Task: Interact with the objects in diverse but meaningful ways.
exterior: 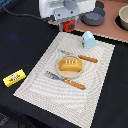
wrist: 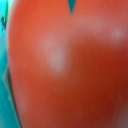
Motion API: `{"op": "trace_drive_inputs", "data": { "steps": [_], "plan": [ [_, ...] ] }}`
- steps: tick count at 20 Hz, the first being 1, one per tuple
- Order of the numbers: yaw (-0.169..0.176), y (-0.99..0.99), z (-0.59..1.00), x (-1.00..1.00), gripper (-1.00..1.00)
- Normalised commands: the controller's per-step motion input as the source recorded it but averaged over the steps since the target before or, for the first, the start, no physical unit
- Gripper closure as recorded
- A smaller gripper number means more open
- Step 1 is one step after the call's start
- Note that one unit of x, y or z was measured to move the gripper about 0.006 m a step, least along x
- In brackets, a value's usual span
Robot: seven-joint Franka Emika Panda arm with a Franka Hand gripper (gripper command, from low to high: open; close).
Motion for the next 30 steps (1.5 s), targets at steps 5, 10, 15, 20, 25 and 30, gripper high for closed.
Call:
{"op": "trace_drive_inputs", "data": {
  "steps": [5,10,15,20,25,30],
  "plan": [
    [0.0,-0.95,0.08,0.11,1.0],
    [-0.037,-0.7,0.08,0.68,1.0],
    [-0.044,-0.63,0.01,0.77,1.0],
    [-0.043,-0.64,0.0,0.76,1.0],
    [-0.026,-0.69,0.0,0.66,1.0],
    [-0.006,-0.79,-0.06,0.51,1.0]
  ]
}}
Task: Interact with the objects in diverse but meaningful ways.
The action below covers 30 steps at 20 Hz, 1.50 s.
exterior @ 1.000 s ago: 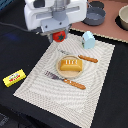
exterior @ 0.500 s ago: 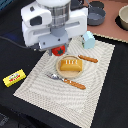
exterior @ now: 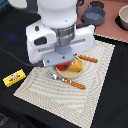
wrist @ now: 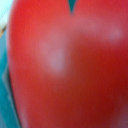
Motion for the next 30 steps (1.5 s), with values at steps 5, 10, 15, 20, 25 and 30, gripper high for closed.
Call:
{"op": "trace_drive_inputs", "data": {
  "steps": [5,10,15,20,25,30],
  "plan": [
    [-0.009,-0.8,-0.19,0.41,1.0],
    [-0.015,-0.59,-0.27,0.35,1.0],
    [0.0,-0.33,-0.25,0.23,1.0],
    [-0.011,-0.17,0.06,0.2,-1.0],
    [-0.014,-0.02,0.74,0.23,-1.0],
    [-0.021,-0.03,1.0,0.06,-1.0]
  ]
}}
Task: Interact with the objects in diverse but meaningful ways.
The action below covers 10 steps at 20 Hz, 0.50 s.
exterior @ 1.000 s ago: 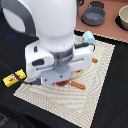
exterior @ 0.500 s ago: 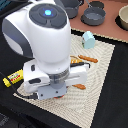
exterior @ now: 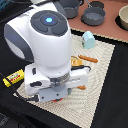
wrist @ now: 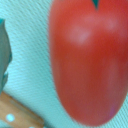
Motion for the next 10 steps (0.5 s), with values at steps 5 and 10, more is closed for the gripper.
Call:
{"op": "trace_drive_inputs", "data": {
  "steps": [5,10],
  "plan": [
    [-0.002,0.16,0.85,-0.29,-1.0],
    [0.0,0.22,0.67,-0.58,-1.0]
  ]
}}
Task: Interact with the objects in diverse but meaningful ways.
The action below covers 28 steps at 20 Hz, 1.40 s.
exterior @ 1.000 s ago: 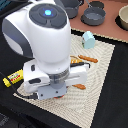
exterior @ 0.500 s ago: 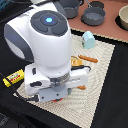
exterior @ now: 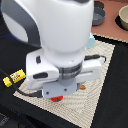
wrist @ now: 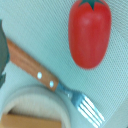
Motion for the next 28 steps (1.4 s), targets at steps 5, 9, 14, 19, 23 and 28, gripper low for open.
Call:
{"op": "trace_drive_inputs", "data": {
  "steps": [5,9,14,19,23,28],
  "plan": [
    [0.0,0.23,0.3,-0.72,-1.0],
    [0.0,0.2,-0.01,-0.95,-1.0],
    [0.0,0.13,-0.17,-1.0,-1.0],
    [0.0,0.05,-0.27,-1.0,-1.0],
    [0.0,0.0,-0.38,-1.0,-1.0],
    [0.014,-0.01,-0.54,-1.0,-1.0]
  ]
}}
